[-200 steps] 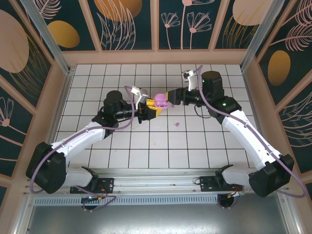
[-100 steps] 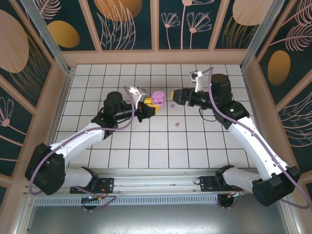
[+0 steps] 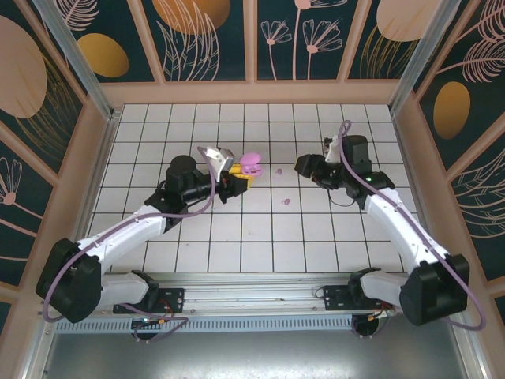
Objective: Insert wireless bluetooth earbuds into charging case
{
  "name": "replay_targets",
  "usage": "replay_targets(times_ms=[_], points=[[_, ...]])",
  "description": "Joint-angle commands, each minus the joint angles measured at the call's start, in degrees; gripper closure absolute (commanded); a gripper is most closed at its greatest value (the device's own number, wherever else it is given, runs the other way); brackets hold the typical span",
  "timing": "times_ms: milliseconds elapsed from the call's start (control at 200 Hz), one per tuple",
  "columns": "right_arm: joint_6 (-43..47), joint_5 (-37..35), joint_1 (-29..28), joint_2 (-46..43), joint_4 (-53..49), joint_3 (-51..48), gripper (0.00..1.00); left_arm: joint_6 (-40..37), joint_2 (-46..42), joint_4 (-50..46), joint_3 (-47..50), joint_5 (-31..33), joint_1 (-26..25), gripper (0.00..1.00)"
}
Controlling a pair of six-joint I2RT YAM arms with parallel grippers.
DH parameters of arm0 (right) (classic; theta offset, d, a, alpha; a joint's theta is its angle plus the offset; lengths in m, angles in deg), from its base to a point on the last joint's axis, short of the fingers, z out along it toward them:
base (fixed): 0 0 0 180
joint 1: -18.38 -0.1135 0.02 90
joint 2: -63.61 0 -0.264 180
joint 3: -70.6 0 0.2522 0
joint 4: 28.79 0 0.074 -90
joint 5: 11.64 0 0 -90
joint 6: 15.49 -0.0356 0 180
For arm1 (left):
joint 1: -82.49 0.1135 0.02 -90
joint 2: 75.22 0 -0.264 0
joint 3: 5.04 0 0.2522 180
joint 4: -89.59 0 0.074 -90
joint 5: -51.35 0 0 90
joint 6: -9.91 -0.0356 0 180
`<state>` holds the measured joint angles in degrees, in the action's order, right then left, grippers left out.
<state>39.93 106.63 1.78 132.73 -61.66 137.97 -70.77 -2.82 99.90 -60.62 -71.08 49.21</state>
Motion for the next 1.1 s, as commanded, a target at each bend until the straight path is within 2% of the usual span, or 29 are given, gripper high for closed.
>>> replay_targets(times_ms=[0,70,240,350,611,866,1001,1096], points=[[-1.0,-0.8,0.3,5.5,3.4,-1.1,0.48,-1.6,-1.1,0.0,0.9,0.4,-0.1,0.70],[0.1,-0.3,0.3,9.9,4.6,-0.5,0.52,-1.7,-1.1,0.0,1.4,0.1,-0.1,0.70],[3.6,0.5,0.8,20.6,5.4,4.0,0.71,-1.9,-1.1,0.1,2.3,-0.2,-0.1,0.70],[5.1,0.5,0.9,26.6,4.8,7.6,0.76,-1.6,-1.1,0.6,2.8,-0.2,-0.1,0.70],[7.2,-0.6,0.8,36.4,3.2,15.1,0.76,-1.1,-1.0,1.4,3.7,0.2,-0.1,0.69],[8.6,-2.6,-0.4,42.2,0.9,20.9,0.75,-0.3,-0.4,2.4,4.2,0.4,-0.1,0.69],[9.3,-4.1,-1.4,45.5,-0.9,24.1,0.68,-0.5,-0.1,2.1,4.4,0.6,-0.1,0.69],[9.8,-5.5,-2.0,47.6,-2.3,26.4,0.67,-1.2,-0.2,1.4,4.3,1.0,-0.1,0.68]])
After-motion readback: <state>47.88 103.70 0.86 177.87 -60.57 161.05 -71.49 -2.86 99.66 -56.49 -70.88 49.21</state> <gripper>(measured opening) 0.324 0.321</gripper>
